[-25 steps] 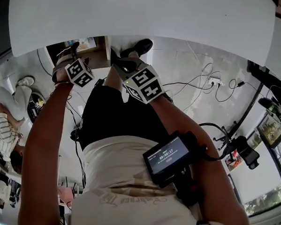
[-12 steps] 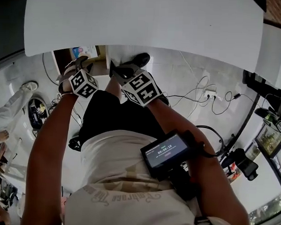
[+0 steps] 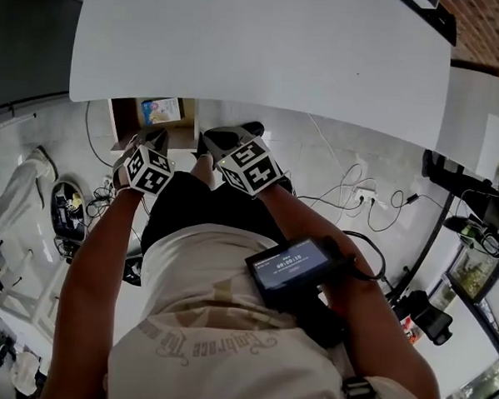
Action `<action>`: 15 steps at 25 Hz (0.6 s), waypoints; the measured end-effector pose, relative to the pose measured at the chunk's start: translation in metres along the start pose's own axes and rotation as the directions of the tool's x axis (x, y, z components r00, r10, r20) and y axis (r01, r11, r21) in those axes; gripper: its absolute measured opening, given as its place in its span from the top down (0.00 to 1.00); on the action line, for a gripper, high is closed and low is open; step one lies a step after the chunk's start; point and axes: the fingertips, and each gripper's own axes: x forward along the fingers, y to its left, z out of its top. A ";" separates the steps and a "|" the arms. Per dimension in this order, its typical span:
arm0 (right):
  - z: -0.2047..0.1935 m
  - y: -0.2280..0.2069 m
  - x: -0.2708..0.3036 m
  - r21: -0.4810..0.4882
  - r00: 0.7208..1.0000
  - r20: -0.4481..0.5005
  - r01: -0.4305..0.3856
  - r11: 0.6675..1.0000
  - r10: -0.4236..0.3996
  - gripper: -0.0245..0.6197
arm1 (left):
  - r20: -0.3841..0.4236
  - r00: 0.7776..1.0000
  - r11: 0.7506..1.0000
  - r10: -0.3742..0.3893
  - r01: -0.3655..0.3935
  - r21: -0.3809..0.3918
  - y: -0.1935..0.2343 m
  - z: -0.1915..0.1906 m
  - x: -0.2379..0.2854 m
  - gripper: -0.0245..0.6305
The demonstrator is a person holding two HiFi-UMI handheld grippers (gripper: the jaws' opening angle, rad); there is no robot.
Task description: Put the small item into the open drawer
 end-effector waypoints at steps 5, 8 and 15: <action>0.012 0.007 0.000 -0.030 1.000 0.004 0.005 1.000 -0.005 0.95 | 0.059 0.998 0.994 0.017 -0.011 -0.109 0.007 -0.001 -0.018 0.94; 0.026 0.010 -0.011 -0.041 1.000 0.025 0.015 0.999 -0.014 0.95 | 0.104 0.994 0.986 0.036 -0.019 -0.165 0.009 0.010 -0.040 0.94; 0.052 0.008 -0.038 -0.057 0.998 0.063 0.034 0.998 -0.031 0.95 | 0.186 0.978 0.963 0.088 -0.036 -0.268 0.018 0.036 -0.080 0.94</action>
